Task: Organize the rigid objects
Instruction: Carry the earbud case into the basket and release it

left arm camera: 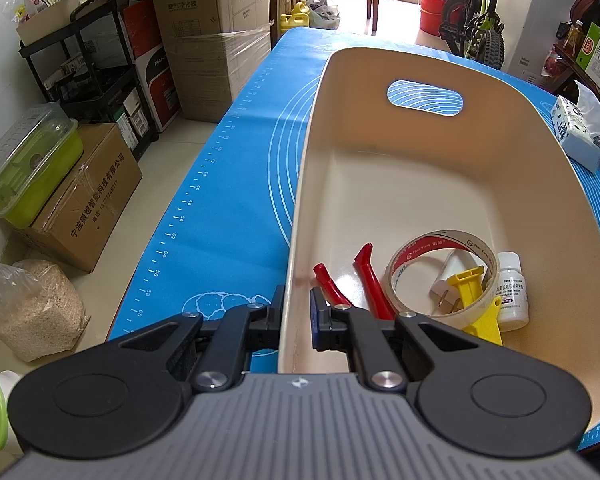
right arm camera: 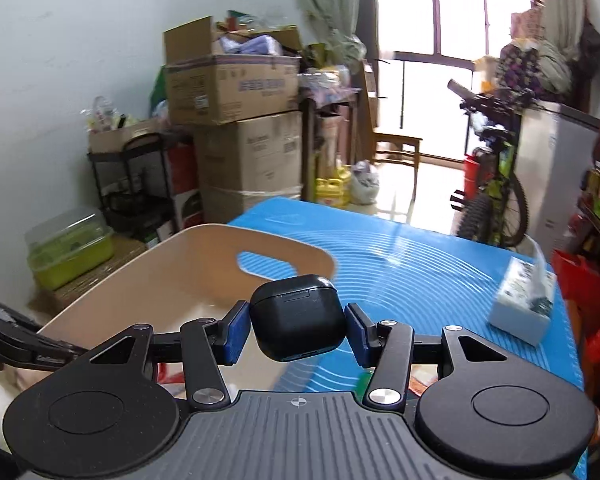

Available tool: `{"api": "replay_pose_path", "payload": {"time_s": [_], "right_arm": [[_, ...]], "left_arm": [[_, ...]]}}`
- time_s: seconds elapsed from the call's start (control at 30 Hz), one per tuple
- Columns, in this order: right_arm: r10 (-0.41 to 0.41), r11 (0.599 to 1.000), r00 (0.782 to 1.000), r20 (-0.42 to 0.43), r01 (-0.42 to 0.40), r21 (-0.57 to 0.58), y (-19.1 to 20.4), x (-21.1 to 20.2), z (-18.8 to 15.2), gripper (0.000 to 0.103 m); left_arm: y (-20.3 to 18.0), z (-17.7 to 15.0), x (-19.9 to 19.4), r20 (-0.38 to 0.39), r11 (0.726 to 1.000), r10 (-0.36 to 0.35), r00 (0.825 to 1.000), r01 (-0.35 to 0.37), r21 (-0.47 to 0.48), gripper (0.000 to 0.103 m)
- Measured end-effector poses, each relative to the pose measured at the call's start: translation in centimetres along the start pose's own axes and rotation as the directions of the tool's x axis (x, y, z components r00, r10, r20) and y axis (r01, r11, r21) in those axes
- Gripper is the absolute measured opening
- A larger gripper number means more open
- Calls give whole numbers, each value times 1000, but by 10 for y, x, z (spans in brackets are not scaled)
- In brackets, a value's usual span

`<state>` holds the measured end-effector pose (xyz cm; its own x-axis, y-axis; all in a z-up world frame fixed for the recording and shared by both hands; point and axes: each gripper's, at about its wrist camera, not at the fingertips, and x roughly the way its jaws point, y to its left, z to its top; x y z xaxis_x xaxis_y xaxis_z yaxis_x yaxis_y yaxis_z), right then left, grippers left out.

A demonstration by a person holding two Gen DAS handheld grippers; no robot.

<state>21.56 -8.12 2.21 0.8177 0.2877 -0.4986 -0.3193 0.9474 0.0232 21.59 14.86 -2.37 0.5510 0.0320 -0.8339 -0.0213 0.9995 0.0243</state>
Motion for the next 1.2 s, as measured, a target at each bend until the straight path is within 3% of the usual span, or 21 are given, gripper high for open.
{"api": "replay_pose_path", "payload": {"time_s": [0.3, 0.43, 0.73, 0.93, 1.2], "right_arm": [[60, 996, 991, -121, -68, -66, 42, 28, -15, 56], [48, 991, 981, -188, -70, -113, 56, 40, -25, 56], [37, 976, 967, -254, -90, -200, 78, 50, -30, 56], [49, 976, 963, -266, -103, -193, 76, 48, -27, 60], [76, 990, 977, -199, -98, -103, 56, 33, -10, 67]], "left_arm": [[0, 0, 0, 1, 1000, -1, 1000, 1, 1, 13], [-1, 0, -1, 3, 1000, -4, 1000, 4, 2, 13], [-1, 1, -1, 3, 1000, -7, 1000, 7, 3, 13], [0, 0, -1, 0, 1000, -8, 1000, 8, 5, 13], [0, -1, -1, 0, 1000, -6, 1000, 6, 4, 13]]}}
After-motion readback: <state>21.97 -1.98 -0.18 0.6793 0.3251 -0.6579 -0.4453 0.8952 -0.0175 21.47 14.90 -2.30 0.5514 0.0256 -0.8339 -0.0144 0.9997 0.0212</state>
